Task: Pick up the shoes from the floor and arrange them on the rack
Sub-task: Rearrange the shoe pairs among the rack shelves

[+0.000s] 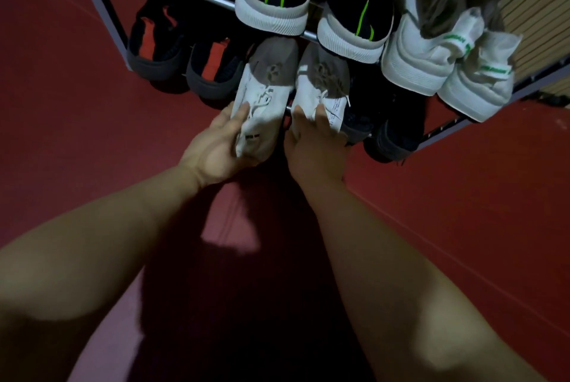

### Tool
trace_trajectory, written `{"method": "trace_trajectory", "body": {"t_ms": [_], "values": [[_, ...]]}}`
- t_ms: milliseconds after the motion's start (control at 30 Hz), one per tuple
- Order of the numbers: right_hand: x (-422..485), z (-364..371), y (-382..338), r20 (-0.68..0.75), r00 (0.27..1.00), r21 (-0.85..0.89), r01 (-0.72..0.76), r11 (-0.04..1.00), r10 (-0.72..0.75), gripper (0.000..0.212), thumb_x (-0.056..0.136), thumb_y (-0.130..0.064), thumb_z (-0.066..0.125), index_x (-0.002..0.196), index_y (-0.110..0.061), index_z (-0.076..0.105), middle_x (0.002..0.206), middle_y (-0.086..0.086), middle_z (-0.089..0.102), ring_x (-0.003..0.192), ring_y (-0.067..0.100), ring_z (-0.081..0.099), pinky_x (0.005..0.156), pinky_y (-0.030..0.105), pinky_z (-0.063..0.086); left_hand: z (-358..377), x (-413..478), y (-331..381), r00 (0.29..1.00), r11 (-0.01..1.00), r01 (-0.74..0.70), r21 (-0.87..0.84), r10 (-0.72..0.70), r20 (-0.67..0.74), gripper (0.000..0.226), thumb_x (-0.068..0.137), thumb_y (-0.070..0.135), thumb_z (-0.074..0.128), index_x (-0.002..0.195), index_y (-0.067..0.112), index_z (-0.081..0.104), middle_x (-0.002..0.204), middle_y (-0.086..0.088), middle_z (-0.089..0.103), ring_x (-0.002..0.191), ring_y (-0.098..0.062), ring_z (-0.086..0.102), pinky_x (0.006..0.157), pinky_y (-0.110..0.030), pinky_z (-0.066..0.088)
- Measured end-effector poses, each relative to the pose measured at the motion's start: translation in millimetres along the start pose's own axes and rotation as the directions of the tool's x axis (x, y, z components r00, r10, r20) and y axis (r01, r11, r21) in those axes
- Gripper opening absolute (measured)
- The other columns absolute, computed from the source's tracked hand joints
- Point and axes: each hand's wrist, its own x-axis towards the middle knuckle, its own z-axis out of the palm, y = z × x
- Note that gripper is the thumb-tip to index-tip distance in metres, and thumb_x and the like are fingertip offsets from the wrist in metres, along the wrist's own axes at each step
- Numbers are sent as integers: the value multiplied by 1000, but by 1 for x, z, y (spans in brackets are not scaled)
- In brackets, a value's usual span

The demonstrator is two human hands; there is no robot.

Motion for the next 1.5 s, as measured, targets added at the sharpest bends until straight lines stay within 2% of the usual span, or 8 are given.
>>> {"method": "trace_trajectory", "body": {"t_ms": [133, 267, 600, 800, 967, 1100, 1233, 1500], "values": [[-7, -4, 12, 30, 999, -46, 20, 999, -18, 47, 96, -43, 38, 142, -39, 31, 158, -2, 15, 122, 43, 38, 96, 52, 34, -11, 28, 19, 989, 998, -53, 18, 55, -139, 84, 70, 62, 56, 139, 17, 41, 142, -7, 41, 126, -25, 44, 100, -32, 37], [14, -4, -3, 1, 1000, 35, -22, 999, 22, 47, 95, -48, 33, 141, -37, 31, 156, 3, 20, 122, 43, 42, 99, 53, 34, -8, 40, 31, 996, 999, 33, 36, -30, -84, 69, 77, 53, 62, 133, 19, 46, 145, -9, 37, 124, -29, 47, 99, -37, 41], [9, 14, -11, 36, 997, 127, -68, 990, 64, 51, 95, -47, 38, 144, -44, 26, 159, -6, 11, 130, 42, 30, 102, 49, 30, 1, 31, 1, 976, 986, -148, 75, 158, -149, 52, 88, 37, 58, 136, 21, 47, 152, 0, 28, 129, -20, 43, 97, -23, 38], [12, 24, 0, -56, 998, 91, -7, 996, 13, 51, 94, -47, 38, 144, -40, 30, 157, -4, 20, 131, 40, 34, 100, 45, 32, -2, 27, 2, 984, 990, -116, 75, 125, -129, 69, 75, 49, 60, 139, 28, 44, 153, 1, 25, 129, -19, 41, 93, -18, 32], [21, 14, 1, -213, 977, 128, -1, 992, 28, 49, 92, -44, 37, 140, -35, 41, 152, 1, 33, 125, 40, 43, 101, 52, 35, 3, 34, 3, 977, 989, -149, -2, 147, -154, 67, 79, 46, 64, 139, 25, 43, 149, 5, 33, 128, -12, 41, 98, -17, 34], [33, 11, 7, -143, 989, -7, -30, 1000, 28, 50, 94, -47, 36, 143, -39, 31, 150, -4, 30, 120, 40, 41, 93, 48, 36, 21, 49, 6, 974, 990, -139, 24, 141, -176, 55, 89, 38, 59, 139, 22, 44, 144, 2, 44, 127, -16, 48, 106, -38, 39], [53, 4, 8, -48, 997, 11, -57, 998, 58, 52, 95, -47, 36, 145, -43, 24, 143, -1, 36, 121, 42, 35, 97, 46, 30, 27, 65, 1, 958, 991, -80, 104, 106, -268, 55, 81, 60, 50, 133, 43, 44, 125, 22, 59, 116, 2, 54, 107, -31, 38], [54, 3, -8, -88, 996, -7, -22, 1000, 21, 51, 96, -41, 36, 145, -32, 29, 146, 4, 37, 119, 42, 44, 96, 46, 35, 2, 57, -6, 974, 948, -91, 304, 148, -170, 53, 89, 53, 47, 139, 35, 40, 150, 8, 35, 123, -23, 51, 93, -35, 46]]}}
